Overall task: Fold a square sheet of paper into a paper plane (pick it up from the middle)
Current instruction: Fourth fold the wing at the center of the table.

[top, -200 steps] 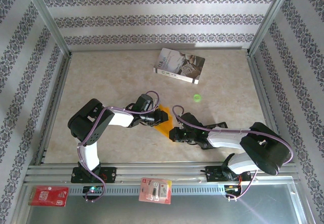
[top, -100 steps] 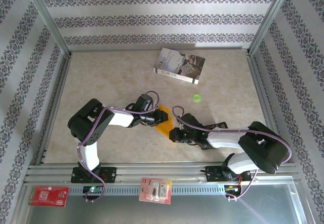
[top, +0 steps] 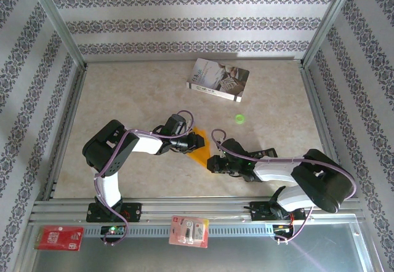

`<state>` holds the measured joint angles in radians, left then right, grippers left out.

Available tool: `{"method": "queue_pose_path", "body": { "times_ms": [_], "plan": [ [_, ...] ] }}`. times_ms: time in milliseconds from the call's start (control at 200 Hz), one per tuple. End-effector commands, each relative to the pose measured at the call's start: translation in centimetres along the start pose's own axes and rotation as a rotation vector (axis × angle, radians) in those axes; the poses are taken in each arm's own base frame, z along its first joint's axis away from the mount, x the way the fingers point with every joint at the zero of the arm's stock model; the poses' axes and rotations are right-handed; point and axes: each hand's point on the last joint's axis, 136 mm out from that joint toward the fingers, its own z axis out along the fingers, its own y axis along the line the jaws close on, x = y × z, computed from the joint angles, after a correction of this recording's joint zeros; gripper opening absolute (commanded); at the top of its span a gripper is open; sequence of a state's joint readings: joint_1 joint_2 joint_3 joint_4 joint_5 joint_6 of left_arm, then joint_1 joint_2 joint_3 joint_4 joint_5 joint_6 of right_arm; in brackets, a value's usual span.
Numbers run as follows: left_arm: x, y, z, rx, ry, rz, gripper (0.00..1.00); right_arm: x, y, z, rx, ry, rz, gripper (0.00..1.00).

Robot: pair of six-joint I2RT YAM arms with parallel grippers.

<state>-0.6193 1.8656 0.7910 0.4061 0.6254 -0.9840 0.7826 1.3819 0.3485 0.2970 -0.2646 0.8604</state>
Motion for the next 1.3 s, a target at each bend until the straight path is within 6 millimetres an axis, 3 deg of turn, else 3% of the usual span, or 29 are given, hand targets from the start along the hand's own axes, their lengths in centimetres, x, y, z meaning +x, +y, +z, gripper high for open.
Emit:
{"method": "queue_pose_path", "body": {
  "times_ms": [0, 125, 415, 849, 1094, 1174, 1294],
  "plan": [
    [0.2, 3.6, -0.1, -0.095, -0.008, -0.052, 0.23, 0.2, -0.3, -0.9, 0.003, 0.009, 0.021, 0.11],
    [0.2, 3.6, -0.1, -0.094, -0.009, -0.051, 0.23, -1.5, 2.1, -1.6, -0.061, -0.033, 0.003, 0.12],
    [0.1, 3.4, -0.1, -0.089, -0.008, -0.052, 0.23, -1.9, 3.8, -1.3, -0.086, -0.011, -0.032, 0.13],
    [0.1, 3.3, -0.1, -0.094, -0.007, -0.048, 0.23, -1.6, 0.4, 1.2, 0.024, 0.053, 0.006, 0.1],
    [0.2, 3.3, -0.1, -0.095, -0.003, -0.046, 0.23, -0.3, -1.9, 1.8, 0.061, 0.083, 0.044, 0.09],
    [0.1, 3.4, -0.1, -0.096, -0.002, -0.046, 0.23, -0.2, -1.7, 1.9, 0.043, 0.087, 0.055, 0.09],
    [0.2, 3.4, 0.0, -0.095, -0.001, -0.047, 0.23, -1.3, 0.0, 1.2, -0.012, 0.061, 0.045, 0.09]
  ]
}}
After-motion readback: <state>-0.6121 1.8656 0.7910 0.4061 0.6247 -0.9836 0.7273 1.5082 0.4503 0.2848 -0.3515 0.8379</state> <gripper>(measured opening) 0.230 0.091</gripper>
